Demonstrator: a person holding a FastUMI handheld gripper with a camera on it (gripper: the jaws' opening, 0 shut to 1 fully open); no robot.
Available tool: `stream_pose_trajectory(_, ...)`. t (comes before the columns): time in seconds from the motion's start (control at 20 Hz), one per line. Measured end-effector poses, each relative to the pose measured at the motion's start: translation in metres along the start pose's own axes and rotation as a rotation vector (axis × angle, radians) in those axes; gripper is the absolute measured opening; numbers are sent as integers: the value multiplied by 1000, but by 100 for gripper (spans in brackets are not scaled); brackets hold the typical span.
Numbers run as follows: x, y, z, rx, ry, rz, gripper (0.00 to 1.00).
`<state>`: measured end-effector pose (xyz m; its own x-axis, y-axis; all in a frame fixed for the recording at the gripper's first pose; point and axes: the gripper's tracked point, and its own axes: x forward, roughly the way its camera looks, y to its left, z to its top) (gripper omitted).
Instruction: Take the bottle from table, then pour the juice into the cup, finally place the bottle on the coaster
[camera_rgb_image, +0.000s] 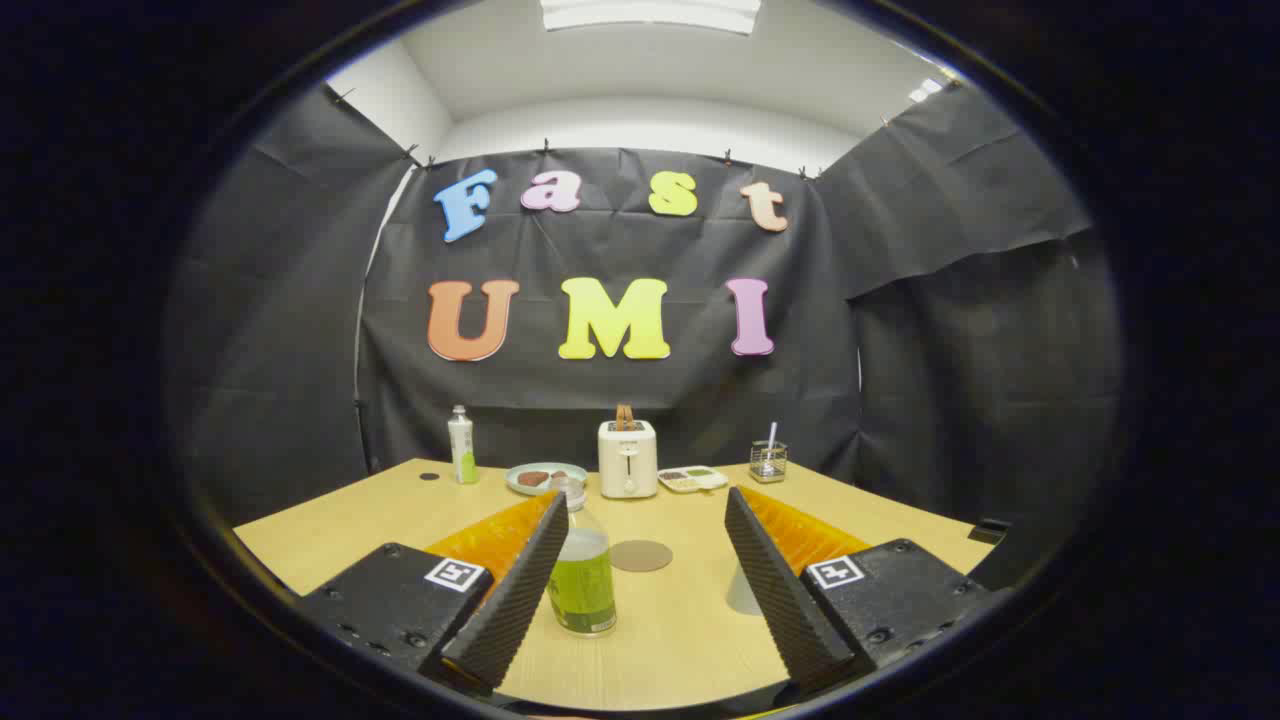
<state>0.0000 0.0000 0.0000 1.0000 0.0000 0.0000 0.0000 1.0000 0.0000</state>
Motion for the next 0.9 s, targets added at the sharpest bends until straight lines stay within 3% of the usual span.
stream_pose_trajectory(0.9,2,4,0,19,-16,26,100)
